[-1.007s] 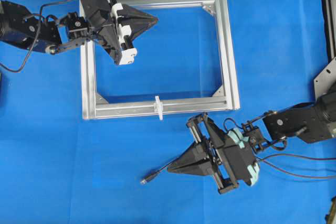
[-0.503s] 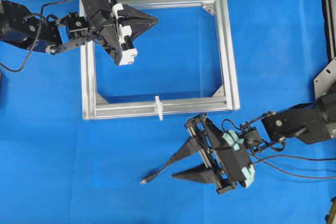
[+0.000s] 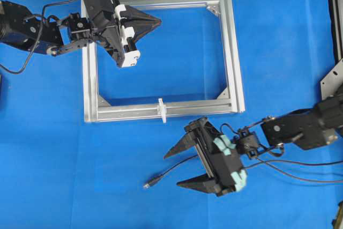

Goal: Insert the wire through the string loop located in the center.
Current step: 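Grasp the black USB cable near its plug with the right gripper, then lift the cable with the right gripper and swing it toward the frame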

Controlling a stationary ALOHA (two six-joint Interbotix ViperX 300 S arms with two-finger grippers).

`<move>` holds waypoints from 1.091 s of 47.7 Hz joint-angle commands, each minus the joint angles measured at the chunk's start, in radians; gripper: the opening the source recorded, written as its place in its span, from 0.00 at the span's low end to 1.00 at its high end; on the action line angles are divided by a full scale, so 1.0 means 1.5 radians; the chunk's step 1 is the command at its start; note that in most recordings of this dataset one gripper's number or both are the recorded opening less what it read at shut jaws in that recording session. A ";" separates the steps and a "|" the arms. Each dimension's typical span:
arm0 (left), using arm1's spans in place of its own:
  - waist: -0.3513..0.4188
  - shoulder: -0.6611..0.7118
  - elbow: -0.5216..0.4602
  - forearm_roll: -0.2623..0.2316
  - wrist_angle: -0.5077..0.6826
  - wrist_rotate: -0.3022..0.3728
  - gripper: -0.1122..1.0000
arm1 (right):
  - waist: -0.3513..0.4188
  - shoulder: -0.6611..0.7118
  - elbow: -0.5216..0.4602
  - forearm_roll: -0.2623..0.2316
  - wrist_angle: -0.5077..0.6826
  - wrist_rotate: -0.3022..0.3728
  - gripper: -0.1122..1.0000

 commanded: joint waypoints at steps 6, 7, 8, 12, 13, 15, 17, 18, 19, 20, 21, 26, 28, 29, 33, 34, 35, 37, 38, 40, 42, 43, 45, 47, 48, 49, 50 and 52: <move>-0.001 -0.018 -0.006 0.002 -0.003 -0.001 0.10 | 0.001 0.039 -0.021 0.019 -0.008 0.008 0.85; -0.002 -0.018 -0.005 0.002 -0.003 -0.001 0.10 | 0.001 0.043 -0.021 0.020 -0.010 0.010 0.85; -0.002 -0.018 -0.005 0.002 -0.003 -0.001 0.10 | 0.001 0.048 -0.022 0.020 -0.011 0.012 0.85; -0.002 -0.018 -0.005 0.002 -0.003 -0.001 0.10 | 0.001 0.066 -0.028 0.019 -0.025 0.020 0.85; -0.002 -0.018 -0.006 0.001 -0.003 -0.001 0.10 | 0.001 0.070 -0.029 0.019 -0.028 0.021 0.85; -0.002 -0.018 -0.005 0.002 -0.003 -0.001 0.10 | 0.001 0.073 -0.030 0.020 -0.034 0.024 0.85; -0.002 -0.018 -0.006 0.002 -0.003 -0.001 0.10 | 0.001 0.076 -0.030 0.020 -0.038 0.024 0.85; -0.002 -0.018 -0.005 0.002 -0.003 -0.001 0.10 | 0.001 0.077 -0.031 0.020 -0.040 0.024 0.85; -0.002 -0.018 -0.005 0.001 -0.003 -0.001 0.10 | 0.001 0.077 -0.030 0.020 -0.042 0.024 0.85; -0.002 -0.018 -0.005 0.002 -0.003 -0.001 0.10 | 0.001 0.078 -0.030 0.020 -0.042 0.024 0.85; -0.001 -0.018 -0.005 0.002 -0.003 -0.001 0.10 | 0.001 0.077 -0.030 0.020 -0.044 0.024 0.85; -0.001 -0.018 -0.005 0.001 -0.003 -0.001 0.10 | 0.000 0.080 -0.030 0.019 -0.044 0.024 0.82; -0.001 -0.018 -0.005 0.002 -0.003 -0.001 0.10 | -0.001 0.081 -0.031 0.019 -0.042 0.024 0.80; -0.002 -0.018 -0.005 0.002 -0.003 -0.001 0.10 | -0.001 0.081 -0.032 0.020 -0.041 0.024 0.79; -0.001 -0.018 -0.005 0.001 -0.003 -0.001 0.10 | -0.002 0.084 -0.032 0.019 -0.036 0.025 0.66; -0.001 -0.018 -0.005 0.002 -0.003 -0.001 0.10 | -0.002 0.084 -0.033 0.020 -0.035 0.024 0.61; -0.002 -0.018 -0.005 0.002 -0.003 -0.001 0.10 | -0.002 0.084 -0.033 0.019 -0.035 0.024 0.56; -0.002 -0.018 -0.005 0.002 -0.004 -0.001 0.10 | -0.002 0.085 -0.032 0.019 -0.032 0.025 0.46; -0.002 -0.017 -0.005 0.001 -0.003 -0.001 0.10 | -0.002 0.084 -0.032 0.018 -0.030 0.025 0.40; -0.001 -0.018 -0.005 0.002 -0.003 -0.001 0.10 | -0.002 0.085 -0.033 0.018 -0.024 0.025 0.31; -0.002 -0.018 -0.005 0.002 -0.003 -0.001 0.10 | -0.002 0.084 -0.033 0.017 -0.016 0.025 0.22; -0.002 -0.018 -0.005 0.002 -0.003 -0.001 0.10 | -0.002 0.084 -0.033 0.017 -0.012 0.025 0.19; -0.002 -0.018 -0.005 0.001 -0.003 -0.001 0.10 | -0.002 0.084 -0.032 0.017 -0.011 0.025 0.13; -0.002 -0.018 -0.005 0.002 -0.003 -0.001 0.10 | -0.002 0.084 -0.033 0.016 -0.011 0.025 0.09; -0.002 -0.018 -0.005 0.002 -0.003 -0.001 0.10 | -0.002 0.084 -0.033 0.016 -0.011 0.025 0.08; -0.002 -0.018 -0.005 0.001 -0.003 -0.001 0.10 | -0.002 0.084 -0.032 0.016 -0.011 0.025 0.08; -0.001 -0.018 -0.005 0.002 -0.003 -0.001 0.10 | -0.002 0.084 -0.033 0.016 -0.011 0.025 0.08; -0.002 -0.017 -0.005 0.001 -0.003 -0.001 0.10 | -0.002 0.084 -0.032 0.016 -0.011 0.025 0.08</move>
